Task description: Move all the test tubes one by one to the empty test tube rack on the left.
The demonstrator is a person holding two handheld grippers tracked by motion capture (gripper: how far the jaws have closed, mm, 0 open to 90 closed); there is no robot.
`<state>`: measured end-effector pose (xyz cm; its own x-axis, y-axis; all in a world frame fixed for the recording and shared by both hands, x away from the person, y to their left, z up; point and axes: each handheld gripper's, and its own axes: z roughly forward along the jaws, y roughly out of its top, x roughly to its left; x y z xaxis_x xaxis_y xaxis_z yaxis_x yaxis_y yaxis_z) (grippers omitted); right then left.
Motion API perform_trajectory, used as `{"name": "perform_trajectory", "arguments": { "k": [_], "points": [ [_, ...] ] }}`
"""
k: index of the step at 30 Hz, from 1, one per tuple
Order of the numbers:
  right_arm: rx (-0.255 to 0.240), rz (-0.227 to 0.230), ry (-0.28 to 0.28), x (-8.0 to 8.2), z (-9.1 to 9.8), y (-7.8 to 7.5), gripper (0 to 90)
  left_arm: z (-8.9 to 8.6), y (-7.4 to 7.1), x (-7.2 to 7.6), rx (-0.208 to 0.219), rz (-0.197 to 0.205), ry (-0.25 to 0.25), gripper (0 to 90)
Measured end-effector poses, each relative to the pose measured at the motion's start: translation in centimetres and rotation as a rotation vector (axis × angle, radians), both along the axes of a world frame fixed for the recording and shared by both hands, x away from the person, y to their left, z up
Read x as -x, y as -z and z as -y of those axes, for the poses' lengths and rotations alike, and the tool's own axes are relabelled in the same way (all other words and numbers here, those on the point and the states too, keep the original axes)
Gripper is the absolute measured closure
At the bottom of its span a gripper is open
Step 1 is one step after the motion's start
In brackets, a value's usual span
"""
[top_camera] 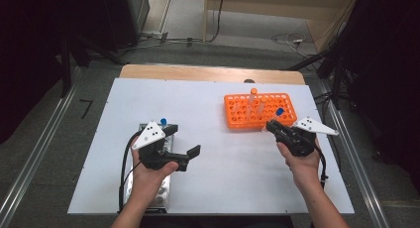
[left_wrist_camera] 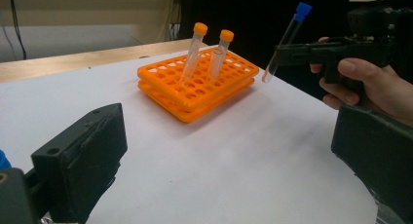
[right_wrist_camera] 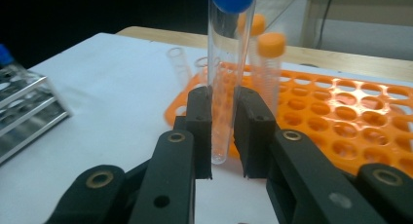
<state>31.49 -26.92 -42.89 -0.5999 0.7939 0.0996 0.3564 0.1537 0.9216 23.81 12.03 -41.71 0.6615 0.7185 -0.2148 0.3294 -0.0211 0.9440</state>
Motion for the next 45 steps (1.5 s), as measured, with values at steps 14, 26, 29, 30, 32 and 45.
{"name": "perform_trajectory", "arguments": {
  "k": [14,26,29,30,32,45],
  "points": [
    [-0.011,-0.006,-0.137,3.6,-2.8,-0.1,75.5,0.7,-0.1,0.3,-0.001,0.013,0.026,1.6],
    [0.012,-0.010,-0.239,5.2,-5.3,0.1,75.6,2.5,-0.3,0.8,-0.018,0.019,0.096,7.5],
    [0.021,-0.010,-0.266,5.6,-6.0,0.1,75.6,3.0,-0.2,0.9,-0.020,0.016,0.106,13.0],
    [0.021,-0.010,-0.266,5.6,-6.0,0.1,75.6,3.2,-0.2,1.0,-0.025,0.015,0.110,13.0],
    [0.026,-0.015,-0.295,6.1,-6.8,0.1,75.6,3.8,-0.1,1.2,-0.030,0.018,0.132,17.5],
    [0.061,-0.020,-0.394,7.7,-9.7,0.4,75.6,5.0,-0.1,1.7,-0.012,0.041,0.184,42.2]
  ]
}}
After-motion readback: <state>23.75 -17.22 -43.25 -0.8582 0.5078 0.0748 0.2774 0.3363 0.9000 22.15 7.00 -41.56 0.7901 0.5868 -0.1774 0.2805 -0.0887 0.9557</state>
